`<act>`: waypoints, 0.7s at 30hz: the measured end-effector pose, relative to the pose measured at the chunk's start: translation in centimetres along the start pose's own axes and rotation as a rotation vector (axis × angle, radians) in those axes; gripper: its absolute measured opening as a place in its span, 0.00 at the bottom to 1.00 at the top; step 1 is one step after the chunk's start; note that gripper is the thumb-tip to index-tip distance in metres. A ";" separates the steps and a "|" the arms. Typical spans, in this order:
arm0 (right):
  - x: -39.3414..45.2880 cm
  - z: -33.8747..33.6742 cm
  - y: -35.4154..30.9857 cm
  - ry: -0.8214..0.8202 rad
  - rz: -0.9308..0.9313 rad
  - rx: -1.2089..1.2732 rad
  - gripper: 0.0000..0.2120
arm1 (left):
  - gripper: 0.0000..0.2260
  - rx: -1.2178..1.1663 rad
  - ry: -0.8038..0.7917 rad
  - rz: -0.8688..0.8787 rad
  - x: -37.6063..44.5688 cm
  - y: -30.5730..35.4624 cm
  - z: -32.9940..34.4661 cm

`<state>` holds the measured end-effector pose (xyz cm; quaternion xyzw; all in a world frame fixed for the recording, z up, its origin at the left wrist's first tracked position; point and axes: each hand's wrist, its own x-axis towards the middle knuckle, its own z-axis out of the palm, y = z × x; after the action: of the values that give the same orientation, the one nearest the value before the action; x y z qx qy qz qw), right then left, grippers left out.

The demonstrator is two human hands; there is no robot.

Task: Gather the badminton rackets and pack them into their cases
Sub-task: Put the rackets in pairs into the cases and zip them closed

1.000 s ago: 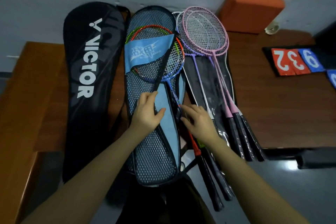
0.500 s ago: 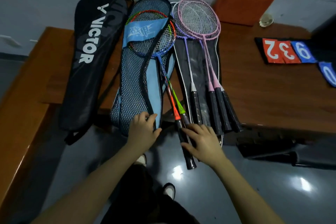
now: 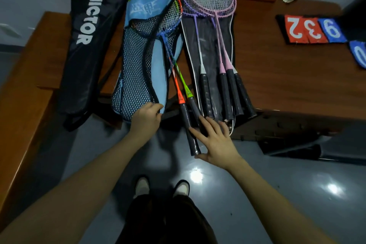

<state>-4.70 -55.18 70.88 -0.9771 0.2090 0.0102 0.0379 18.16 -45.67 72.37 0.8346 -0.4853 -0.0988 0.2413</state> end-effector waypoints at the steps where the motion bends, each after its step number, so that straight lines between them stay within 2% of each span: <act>1: -0.2 0.1 -0.3 0.043 0.022 0.016 0.44 | 0.11 -0.043 0.019 -0.009 0.0 0.1 -0.3; 4: -0.5 0.2 -1.6 0.134 0.158 0.061 0.40 | 0.10 -0.194 0.123 -0.033 -0.1 0.4 -1.4; 7: -0.1 -0.1 -2.9 0.121 0.300 0.065 0.39 | 0.09 -0.344 0.211 -0.083 -0.4 0.6 -2.7; 9: -0.3 0.0 -3.9 0.100 0.378 0.103 0.38 | 0.09 -0.362 0.224 -0.068 -0.9 0.6 -3.2; 14: -0.8 0.5 -5.1 0.101 0.486 0.469 0.36 | 0.08 -0.385 0.214 -0.076 -1.3 -0.2 -3.5; 18: -0.1 0.3 -6.9 0.249 0.418 0.743 0.25 | 0.08 -0.406 0.180 -0.076 -1.4 -0.4 -4.0; 21: 1.0 -0.6 -8.6 0.439 0.518 0.897 0.18 | 0.09 -0.512 0.173 -0.147 -1.4 -0.4 -4.8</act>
<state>-0.29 -47.80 72.04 -0.7613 0.4290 -0.2740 0.4016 19.66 -42.85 76.22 0.7849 -0.3601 -0.1638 0.4769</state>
